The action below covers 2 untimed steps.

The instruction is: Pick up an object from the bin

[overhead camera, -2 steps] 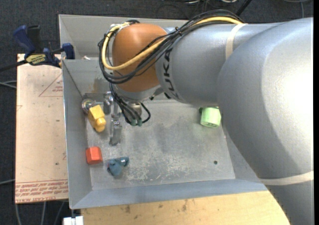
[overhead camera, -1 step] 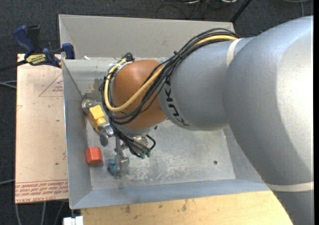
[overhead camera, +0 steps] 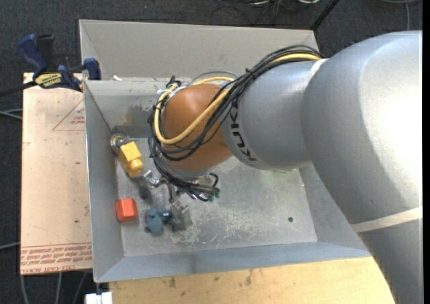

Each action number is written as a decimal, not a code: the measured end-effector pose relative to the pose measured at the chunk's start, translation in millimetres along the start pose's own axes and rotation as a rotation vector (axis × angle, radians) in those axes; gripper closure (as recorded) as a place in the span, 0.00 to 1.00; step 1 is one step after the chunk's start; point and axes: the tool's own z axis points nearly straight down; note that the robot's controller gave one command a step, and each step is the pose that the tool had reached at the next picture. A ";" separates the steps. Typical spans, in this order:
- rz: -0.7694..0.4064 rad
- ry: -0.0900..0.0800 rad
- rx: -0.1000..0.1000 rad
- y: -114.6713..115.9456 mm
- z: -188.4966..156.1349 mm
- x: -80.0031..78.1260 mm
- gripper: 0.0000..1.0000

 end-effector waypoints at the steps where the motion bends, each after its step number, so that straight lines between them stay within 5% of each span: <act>1: -0.001 -0.002 -0.001 1.1 -2.0 -1.2 1.00; 2: -0.038 -0.013 0.003 6.6 -191.7 -21.3 1.00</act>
Offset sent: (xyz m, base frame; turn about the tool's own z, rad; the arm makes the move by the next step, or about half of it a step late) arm 0.0000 0.0000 0.0000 0.0000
